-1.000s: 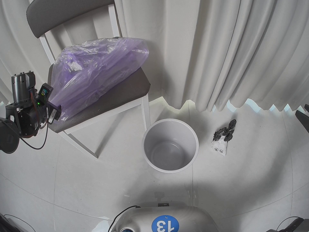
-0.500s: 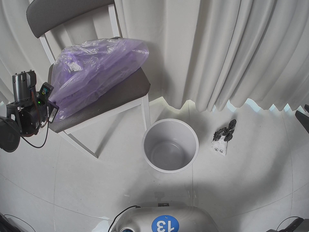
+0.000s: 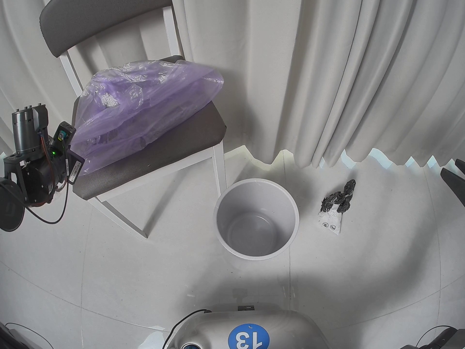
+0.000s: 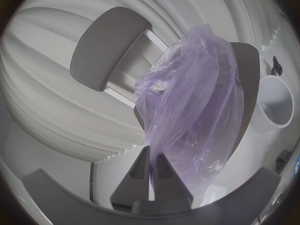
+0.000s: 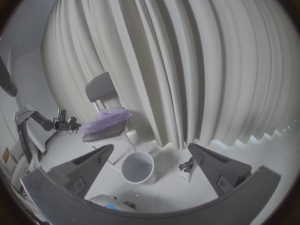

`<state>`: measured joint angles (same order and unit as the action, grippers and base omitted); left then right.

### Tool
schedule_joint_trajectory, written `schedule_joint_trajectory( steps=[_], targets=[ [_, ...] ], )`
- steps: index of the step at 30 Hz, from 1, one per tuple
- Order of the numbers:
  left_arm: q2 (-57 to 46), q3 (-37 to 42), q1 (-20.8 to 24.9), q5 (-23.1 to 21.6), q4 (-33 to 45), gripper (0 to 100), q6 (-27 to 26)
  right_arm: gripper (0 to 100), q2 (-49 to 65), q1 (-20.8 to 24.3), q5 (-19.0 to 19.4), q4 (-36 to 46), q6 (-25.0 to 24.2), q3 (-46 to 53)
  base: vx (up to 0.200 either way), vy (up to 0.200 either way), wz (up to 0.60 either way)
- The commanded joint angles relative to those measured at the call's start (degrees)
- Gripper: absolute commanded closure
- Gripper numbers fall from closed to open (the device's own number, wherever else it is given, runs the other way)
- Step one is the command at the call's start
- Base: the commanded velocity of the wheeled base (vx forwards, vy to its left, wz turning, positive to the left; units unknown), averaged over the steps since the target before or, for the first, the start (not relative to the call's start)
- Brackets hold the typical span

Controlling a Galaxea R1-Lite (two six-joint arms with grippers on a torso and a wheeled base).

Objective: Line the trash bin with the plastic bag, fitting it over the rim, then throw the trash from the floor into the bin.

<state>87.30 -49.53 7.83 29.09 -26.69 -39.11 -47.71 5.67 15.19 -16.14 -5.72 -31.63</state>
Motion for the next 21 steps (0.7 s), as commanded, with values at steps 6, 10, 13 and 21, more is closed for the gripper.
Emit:
schedule_joint_trajectory(
  steps=[6,10,13,21],
  targets=[
    [-3.27,-2.33,-0.62,-1.14,0.14,100,0.70,0,-0.36,0.92,0.10,-0.30,0.53,1.93,0.000,0.000,0.00],
    [-5.47,-2.33,-2.11,-3.25,0.67,100,0.70,0,-0.36,3.38,0.02,-0.12,1.41,3.07,0.000,0.000,0.00],
    [-5.91,-1.80,-2.11,-4.48,0.23,100,1.14,0,-0.71,3.74,-0.07,-0.30,4.40,4.74,0.000,0.000,0.00],
    [-8.11,-5.23,0.70,-4.57,0.85,100,1.05,0,-1.15,3.74,-0.34,-0.30,6.24,6.50,0.000,0.000,0.00]
  ],
)
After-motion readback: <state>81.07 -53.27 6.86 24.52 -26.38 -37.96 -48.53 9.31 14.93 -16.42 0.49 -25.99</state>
